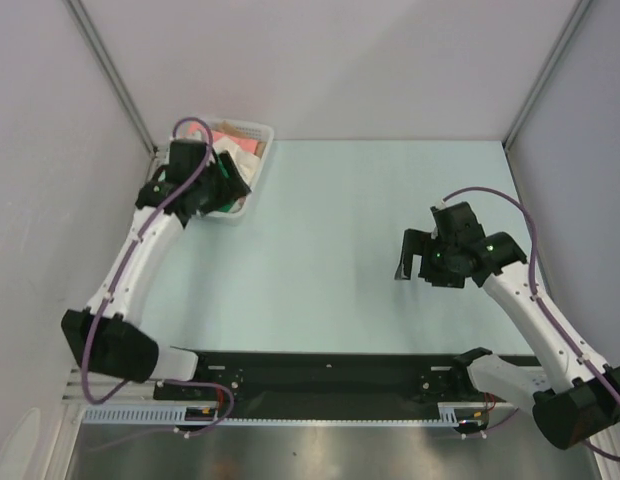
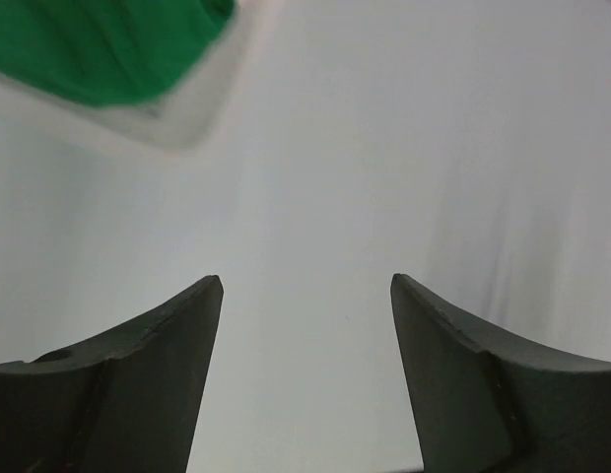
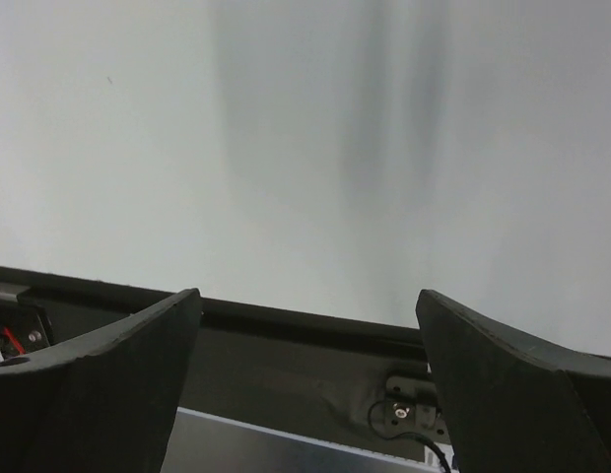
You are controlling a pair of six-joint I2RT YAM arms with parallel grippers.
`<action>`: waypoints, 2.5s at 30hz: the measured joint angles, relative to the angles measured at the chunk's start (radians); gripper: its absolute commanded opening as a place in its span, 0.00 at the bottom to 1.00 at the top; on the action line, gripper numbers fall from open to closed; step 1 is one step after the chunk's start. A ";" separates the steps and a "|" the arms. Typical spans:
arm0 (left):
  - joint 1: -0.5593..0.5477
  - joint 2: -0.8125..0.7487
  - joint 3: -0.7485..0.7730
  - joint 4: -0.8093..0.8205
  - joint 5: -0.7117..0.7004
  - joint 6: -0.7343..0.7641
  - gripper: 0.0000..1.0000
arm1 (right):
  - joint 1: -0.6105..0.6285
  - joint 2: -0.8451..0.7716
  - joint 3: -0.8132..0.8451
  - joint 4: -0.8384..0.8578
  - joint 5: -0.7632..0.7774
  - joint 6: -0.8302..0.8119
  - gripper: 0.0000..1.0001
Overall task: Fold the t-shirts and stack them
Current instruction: Grab the tshirt from the pile
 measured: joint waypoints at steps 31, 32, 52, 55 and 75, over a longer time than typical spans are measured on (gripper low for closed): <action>0.230 0.475 0.103 0.446 -0.232 -0.220 0.37 | -0.173 0.043 -0.022 0.044 -0.192 -0.131 1.00; 0.230 0.480 0.103 0.440 -0.235 -0.227 0.39 | -0.174 0.050 -0.022 0.044 -0.193 -0.131 1.00; 0.235 0.447 -0.009 0.442 -0.227 -0.310 0.56 | -0.179 0.067 -0.022 0.048 -0.195 -0.143 1.00; 0.235 0.446 -0.023 0.445 -0.219 -0.323 0.47 | -0.181 0.068 -0.022 0.050 -0.200 -0.143 1.00; 0.132 -0.068 -0.399 0.613 -0.112 -0.445 0.00 | -0.140 0.071 -0.021 0.057 -0.218 -0.151 1.00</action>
